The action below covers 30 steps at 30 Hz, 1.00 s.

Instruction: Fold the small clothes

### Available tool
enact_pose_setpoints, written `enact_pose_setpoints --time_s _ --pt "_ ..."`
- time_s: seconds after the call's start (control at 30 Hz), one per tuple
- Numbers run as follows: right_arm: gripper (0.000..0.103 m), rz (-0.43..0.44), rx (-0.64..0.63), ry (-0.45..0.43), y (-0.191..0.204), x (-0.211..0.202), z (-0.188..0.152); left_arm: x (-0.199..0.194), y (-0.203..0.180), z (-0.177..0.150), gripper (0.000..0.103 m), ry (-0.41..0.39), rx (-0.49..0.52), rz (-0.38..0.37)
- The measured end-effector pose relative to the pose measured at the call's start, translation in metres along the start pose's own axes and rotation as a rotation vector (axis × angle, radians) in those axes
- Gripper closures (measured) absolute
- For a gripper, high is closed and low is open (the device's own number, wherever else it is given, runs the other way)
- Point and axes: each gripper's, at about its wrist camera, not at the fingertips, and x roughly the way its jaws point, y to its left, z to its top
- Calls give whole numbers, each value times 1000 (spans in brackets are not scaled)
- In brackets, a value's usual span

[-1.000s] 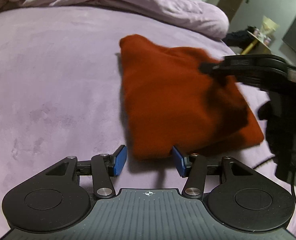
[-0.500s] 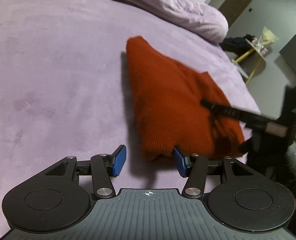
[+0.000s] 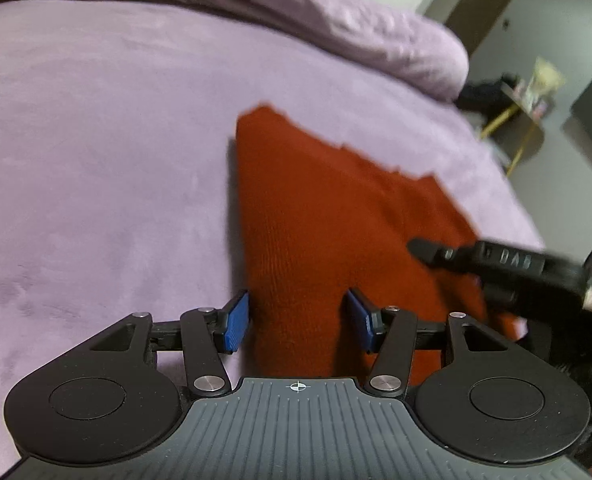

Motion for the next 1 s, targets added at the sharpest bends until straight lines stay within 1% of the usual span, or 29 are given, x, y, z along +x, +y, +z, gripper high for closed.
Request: enact_pose_setpoints --time_s 0.03,0.07,0.17,0.2,0.27,0.3,0.4,0.47,0.53,0.6,0.7,0.77,0.87,0.9,0.93,1.0 --pt "85 -7 -14 -4 0 4 -2 4 0 -2 43 2 11 -4" --pt "88 -16 -24 -3 -1 9 -3 6 1 -3 41 0 10 -10" --pt "92 -37 -96 -14 2 13 -6 -1 5 -2 35 -9 -21 -14" --pt "92 -53 -130 -18 6 12 -6 -6 7 -2 35 -16 -40 -15" --pt "93 -102 -231 -36 23 5 -4 -16 6 -1 35 -38 -57 -7" --pt "93 -120 -293 -68 34 -3 -3 -23 4 0 35 -59 -52 1" --pt "93 -145 -420 -183 58 -33 3 -39 -7 4 35 -109 -15 2" --pt "93 -182 -500 -240 68 -50 8 -44 -17 7 35 -127 26 -10" --pt "93 -224 -532 -270 67 -58 13 -43 -30 7 34 -125 75 -18" --pt "93 -295 -565 -282 60 -60 14 -38 -39 4 35 -108 105 -19" --pt "93 -415 -555 -281 37 -59 12 -28 -49 -3 35 -77 127 -25" --pt "93 -463 -510 -263 18 -54 12 -22 -54 -9 35 -44 132 -38" --pt "89 -448 -423 -161 -10 -41 11 -15 -63 -17 35 -16 158 -36" --pt "89 -428 -392 -156 -16 -44 11 -16 -66 -19 35 -18 171 -35" --pt "83 -416 -354 -178 -21 -54 12 -17 -67 -22 34 -21 184 -32" --pt "79 -378 -256 -237 -30 -81 12 -18 -68 -28 34 -22 201 -26"
